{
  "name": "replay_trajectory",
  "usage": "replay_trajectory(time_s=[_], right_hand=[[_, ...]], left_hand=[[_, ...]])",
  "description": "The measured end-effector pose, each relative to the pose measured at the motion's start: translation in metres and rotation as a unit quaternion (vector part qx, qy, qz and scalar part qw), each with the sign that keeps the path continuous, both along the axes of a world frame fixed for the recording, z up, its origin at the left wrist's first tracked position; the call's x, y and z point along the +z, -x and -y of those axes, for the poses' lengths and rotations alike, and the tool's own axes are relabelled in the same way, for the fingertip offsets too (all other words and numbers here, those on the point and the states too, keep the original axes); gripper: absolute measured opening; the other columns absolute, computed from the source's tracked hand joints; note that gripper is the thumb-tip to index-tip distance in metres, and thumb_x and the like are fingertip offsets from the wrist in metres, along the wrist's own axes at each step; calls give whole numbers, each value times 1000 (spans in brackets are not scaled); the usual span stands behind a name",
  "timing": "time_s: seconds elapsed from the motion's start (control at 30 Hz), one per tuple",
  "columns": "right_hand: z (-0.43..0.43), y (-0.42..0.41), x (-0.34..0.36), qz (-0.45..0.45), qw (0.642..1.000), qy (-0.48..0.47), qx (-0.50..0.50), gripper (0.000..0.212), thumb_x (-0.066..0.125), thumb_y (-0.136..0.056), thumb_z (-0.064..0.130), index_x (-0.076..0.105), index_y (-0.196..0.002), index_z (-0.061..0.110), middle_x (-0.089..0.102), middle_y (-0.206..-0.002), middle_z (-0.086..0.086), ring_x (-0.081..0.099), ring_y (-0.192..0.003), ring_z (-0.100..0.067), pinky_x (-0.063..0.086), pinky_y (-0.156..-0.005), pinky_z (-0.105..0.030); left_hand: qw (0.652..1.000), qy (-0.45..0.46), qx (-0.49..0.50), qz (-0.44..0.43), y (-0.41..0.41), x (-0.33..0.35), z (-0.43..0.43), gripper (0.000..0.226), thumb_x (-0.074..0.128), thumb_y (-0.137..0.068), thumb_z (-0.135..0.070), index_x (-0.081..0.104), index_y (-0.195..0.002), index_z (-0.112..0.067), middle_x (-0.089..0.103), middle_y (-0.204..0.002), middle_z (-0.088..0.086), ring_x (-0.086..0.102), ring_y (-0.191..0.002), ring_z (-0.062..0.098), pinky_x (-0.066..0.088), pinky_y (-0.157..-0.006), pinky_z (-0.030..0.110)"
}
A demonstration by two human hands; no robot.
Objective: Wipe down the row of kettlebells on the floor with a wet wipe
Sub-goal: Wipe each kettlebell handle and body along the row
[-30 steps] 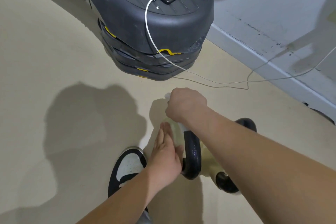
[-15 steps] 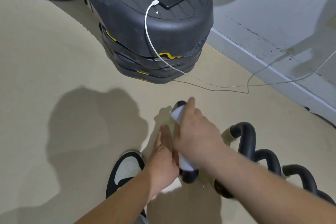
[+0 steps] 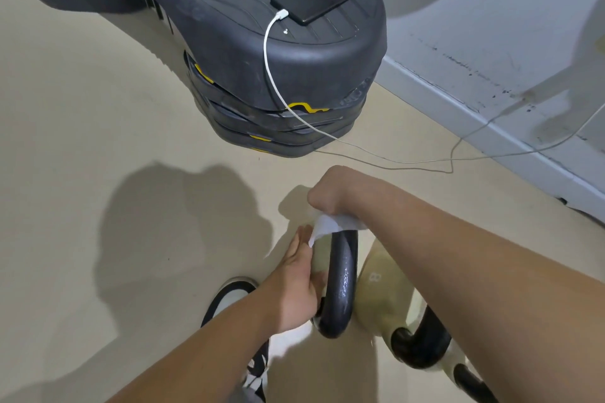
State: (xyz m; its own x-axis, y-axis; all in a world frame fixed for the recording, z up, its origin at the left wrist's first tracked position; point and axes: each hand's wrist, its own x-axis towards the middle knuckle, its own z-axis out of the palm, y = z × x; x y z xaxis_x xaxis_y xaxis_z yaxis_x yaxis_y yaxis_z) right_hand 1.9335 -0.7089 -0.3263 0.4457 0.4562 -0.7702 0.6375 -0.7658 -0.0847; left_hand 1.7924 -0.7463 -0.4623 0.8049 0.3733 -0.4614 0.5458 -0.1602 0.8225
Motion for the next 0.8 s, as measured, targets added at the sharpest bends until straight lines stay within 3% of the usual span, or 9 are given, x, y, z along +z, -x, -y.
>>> replay_trajectory(time_s=[0.03, 0.1, 0.23, 0.37, 0.5, 0.57, 0.63, 0.73, 0.8], right_hand=[[6, -2, -3, 30, 999, -21, 21, 14, 53, -98, 18, 58, -93, 7, 61, -113, -17, 49, -98, -35, 48, -93, -34], [25, 1, -7, 76, 995, -63, -26, 25, 50, -95, 22, 56, -114, 7, 59, -134, -12, 57, -113, -35, 45, -89, -33], [55, 26, -15, 151, 981, -117, -35, 55, 50, -94, 30, 30, -139, 5, 51, -129, -13, 57, -116, -33, 37, -78, -35], [70, 46, -20, 214, 969, -122, 19, 82, 46, -97, 52, 12, -152, 2, 45, -131, -11, 52, -119, -30, 39, -81, -38], [44, 21, -6, 154, 986, -62, 21, 55, 56, -93, 41, 41, -136, 8, 50, -137, -10, 52, -126, -30, 43, -92, -36], [21, 1, -2, 93, 994, -12, 52, 17, 54, -94, 29, 56, -102, 13, 60, -132, -12, 59, -113, -32, 48, -92, -34], [4, -11, -8, 57, 995, 20, 77, 19, 47, -97, 18, 53, -80, 11, 67, -115, -17, 60, -89, -33, 50, -73, -25], [-9, -19, -19, 0, 994, 93, 59, 24, 38, -100, 10, 53, -83, 4, 55, -78, -15, 50, -58, -27, 36, -36, -12], [-13, -17, -20, -2, 992, 111, 56, 24, 38, -100, 8, 54, -85, 2, 52, -73, -14, 46, -55, -25, 34, -39, -20]], left_hand=[[1000, -1, -9, -3, 1, 0, -1, 81, 40, -98, -15, -9, -162, -27, -16, -167, -18, -7, -156, 6, 5, -128, 31], [1000, -5, -24, -1, 1, 0, -3, 81, 42, -96, -23, -5, -162, -23, -11, -168, -14, -8, -156, 8, 4, -128, 31], [999, -26, -28, -13, 1, 4, -9, 69, 49, -99, -16, 18, -160, -7, 19, -168, 11, 22, -154, 26, 24, -124, 40], [999, -3, -30, -37, 1, 12, -9, 69, 51, -98, -12, 19, -159, -4, 27, -164, 15, 27, -152, 31, 25, -123, 39], [998, 21, -42, -30, -1, 11, -11, 84, 50, -91, -23, 4, -162, -20, 15, -168, 4, 18, -155, 23, 21, -126, 41], [999, -20, -31, -38, -2, 12, -9, 78, 49, -99, -12, 4, -162, -18, 7, -170, 3, 14, -156, 23, 16, -126, 34], [998, -35, -25, -37, -1, 10, -8, 78, 47, -102, -10, -2, -162, -17, -2, -171, 2, 7, -157, 21, 13, -124, 29], [998, 6, -40, -41, 0, 3, -9, 84, 46, -102, -15, -14, -160, -22, -20, -168, -7, -10, -155, 5, 0, -124, 22], [998, 19, -42, -51, -1, 1, -12, 85, 45, -102, -17, -15, -160, -24, -20, -166, -13, -12, -153, 2, -3, -121, 17]])
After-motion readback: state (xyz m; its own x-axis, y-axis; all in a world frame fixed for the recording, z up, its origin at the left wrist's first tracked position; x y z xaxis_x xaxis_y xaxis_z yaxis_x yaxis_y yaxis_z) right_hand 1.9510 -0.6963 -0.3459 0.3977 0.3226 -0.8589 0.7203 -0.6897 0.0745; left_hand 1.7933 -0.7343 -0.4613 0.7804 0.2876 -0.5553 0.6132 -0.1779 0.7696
